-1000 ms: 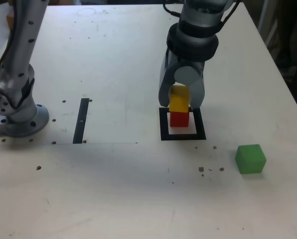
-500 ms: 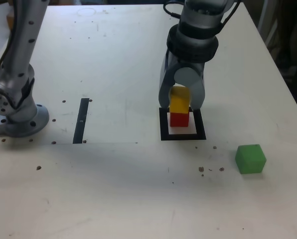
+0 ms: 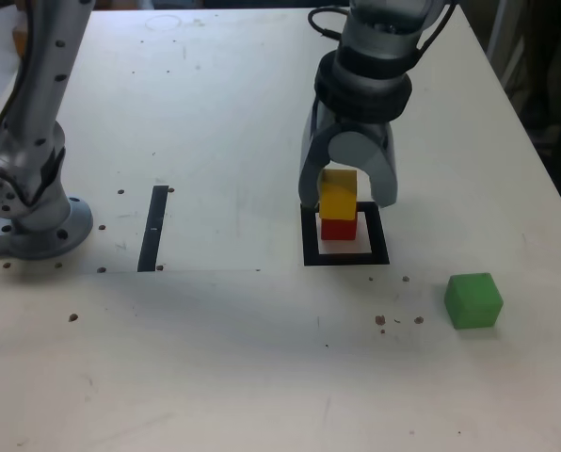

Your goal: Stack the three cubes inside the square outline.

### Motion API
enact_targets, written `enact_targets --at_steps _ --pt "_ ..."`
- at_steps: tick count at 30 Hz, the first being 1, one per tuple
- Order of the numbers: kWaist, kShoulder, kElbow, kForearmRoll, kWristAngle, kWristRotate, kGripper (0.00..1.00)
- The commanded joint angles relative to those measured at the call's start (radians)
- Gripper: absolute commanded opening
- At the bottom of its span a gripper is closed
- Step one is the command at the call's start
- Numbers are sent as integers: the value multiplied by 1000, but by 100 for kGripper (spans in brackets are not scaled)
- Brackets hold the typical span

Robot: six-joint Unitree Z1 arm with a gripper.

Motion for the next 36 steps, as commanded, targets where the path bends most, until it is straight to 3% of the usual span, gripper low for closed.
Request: enact_targets --at_steps 1,14,24,36 --pt "0 -20 -11 6 5 -8 99" --pt "-99 -9 -135 72 26 -118 99" --pt "-222 132 -351 129 26 -187 99" --pt "-258 272 -528 145 11 -223 98"
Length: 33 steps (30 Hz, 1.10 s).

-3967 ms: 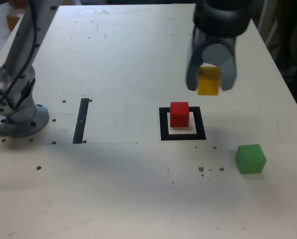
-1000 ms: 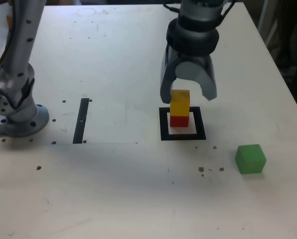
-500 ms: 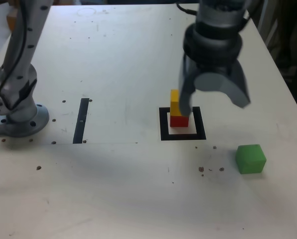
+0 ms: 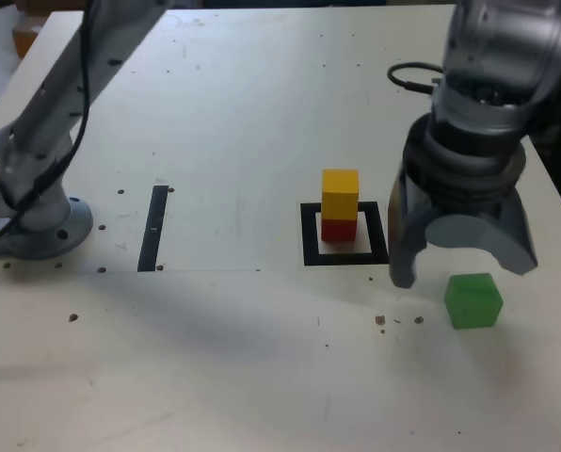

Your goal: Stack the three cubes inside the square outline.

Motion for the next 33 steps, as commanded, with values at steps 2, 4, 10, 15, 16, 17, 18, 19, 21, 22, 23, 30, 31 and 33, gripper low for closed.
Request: enact_targets --at_steps 2,4,10,15,16,17,18,19,21,22,23,30,31,33 --pt "-3 46 -47 6 -1 -2 98" --pt "-3 72 -77 5 -3 -3 97" --pt "-1 108 -107 3 -13 -4 91" --pt "3 124 -106 0 -24 -4 78" --pt "3 125 -105 -2 -25 -4 74" --pt "4 126 -103 -3 -26 -4 70" --pt "5 126 -102 -6 -26 -4 67" --pt "7 126 -100 -8 -26 -4 64" --pt "9 127 -98 -13 -26 -4 61" --pt "10 127 -97 -15 -28 -4 59" --pt "12 127 -95 -18 -28 -4 57" --pt "15 127 -79 -46 -17 -2 38" --pt "16 127 -76 -52 -15 -1 38" --pt "18 127 -70 -64 -12 1 38"
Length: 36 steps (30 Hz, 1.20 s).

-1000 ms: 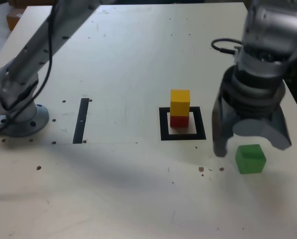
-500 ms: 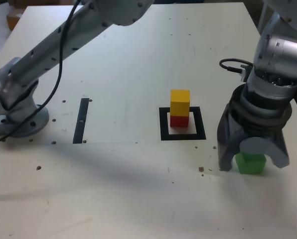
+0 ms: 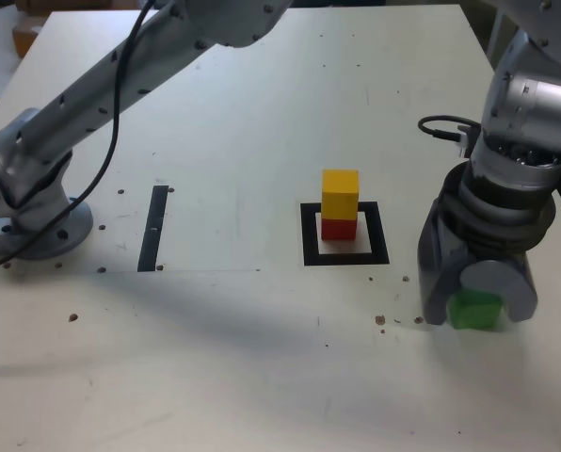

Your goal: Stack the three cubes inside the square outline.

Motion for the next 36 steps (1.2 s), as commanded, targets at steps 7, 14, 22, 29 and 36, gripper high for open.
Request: enact_targets --at_steps 7,14,22,29,36 --pt "8 5 17 -31 1 3 37" --pt "8 0 22 -28 -4 3 26" --pt "8 -76 30 26 25 6 22" --pt "11 -220 111 63 52 23 22" --pt "37 -391 265 85 62 64 22"
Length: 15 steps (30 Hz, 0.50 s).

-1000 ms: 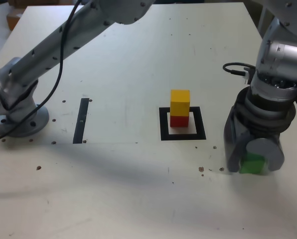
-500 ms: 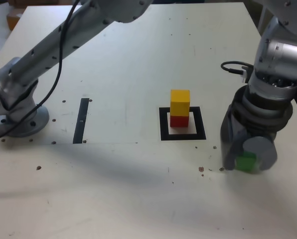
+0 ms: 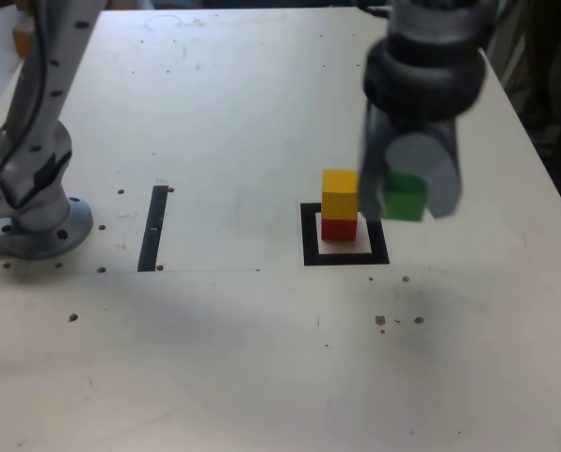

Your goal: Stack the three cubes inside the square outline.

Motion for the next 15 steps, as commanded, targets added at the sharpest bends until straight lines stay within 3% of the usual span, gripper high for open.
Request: enact_targets --at_steps 1,7,15 --pt "14 -58 39 8 -5 12 22" --pt "45 -147 151 4 -14 48 22" --pt "62 -152 276 -46 -31 71 22"
